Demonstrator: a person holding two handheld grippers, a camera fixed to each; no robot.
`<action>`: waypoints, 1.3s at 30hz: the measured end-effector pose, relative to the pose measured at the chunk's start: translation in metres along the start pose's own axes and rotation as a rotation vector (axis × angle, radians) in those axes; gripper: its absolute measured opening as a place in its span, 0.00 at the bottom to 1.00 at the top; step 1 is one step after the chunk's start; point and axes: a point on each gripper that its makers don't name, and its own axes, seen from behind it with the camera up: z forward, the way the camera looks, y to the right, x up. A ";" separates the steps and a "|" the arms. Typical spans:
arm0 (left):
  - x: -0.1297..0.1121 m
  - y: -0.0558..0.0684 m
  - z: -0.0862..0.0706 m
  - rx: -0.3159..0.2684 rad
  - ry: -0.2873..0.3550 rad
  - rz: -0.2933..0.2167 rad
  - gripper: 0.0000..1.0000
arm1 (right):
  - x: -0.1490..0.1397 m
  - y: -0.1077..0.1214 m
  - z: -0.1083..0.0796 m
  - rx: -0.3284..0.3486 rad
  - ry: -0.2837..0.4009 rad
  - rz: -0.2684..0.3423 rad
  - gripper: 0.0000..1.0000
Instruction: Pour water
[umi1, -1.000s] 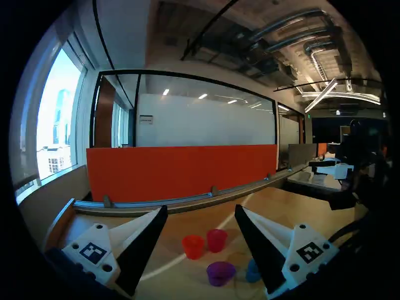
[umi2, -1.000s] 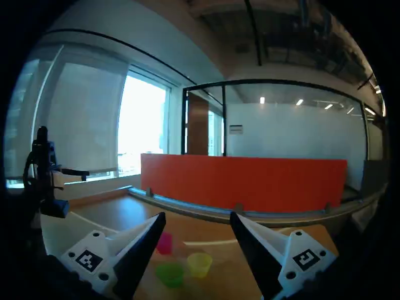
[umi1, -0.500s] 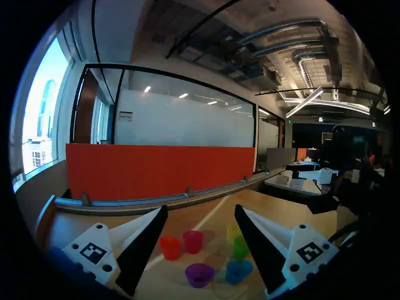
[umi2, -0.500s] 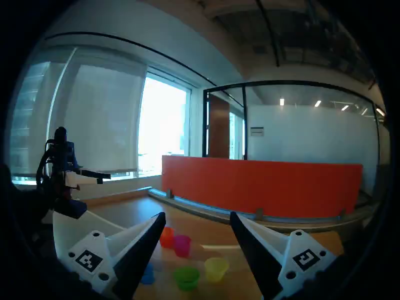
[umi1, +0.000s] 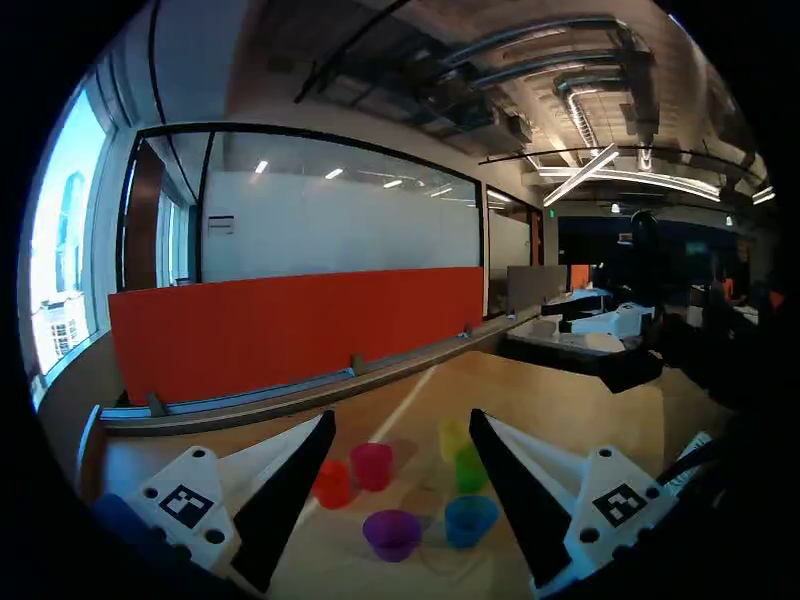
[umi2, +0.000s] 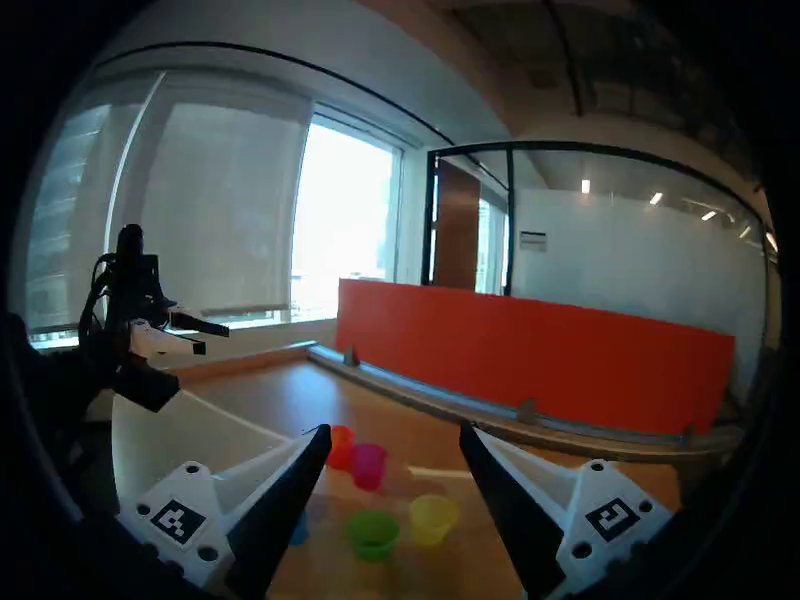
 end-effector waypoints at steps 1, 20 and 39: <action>-0.003 0.002 0.001 -0.009 -0.012 0.006 1.00 | -0.003 0.000 0.000 0.003 -0.015 -0.008 0.99; -0.042 0.028 0.009 -0.119 -0.142 0.036 1.00 | -0.039 -0.011 0.006 0.079 -0.174 -0.071 1.00; -0.098 0.046 0.019 -0.177 -0.230 0.058 1.00 | -0.088 -0.013 0.020 0.098 -0.258 -0.082 1.00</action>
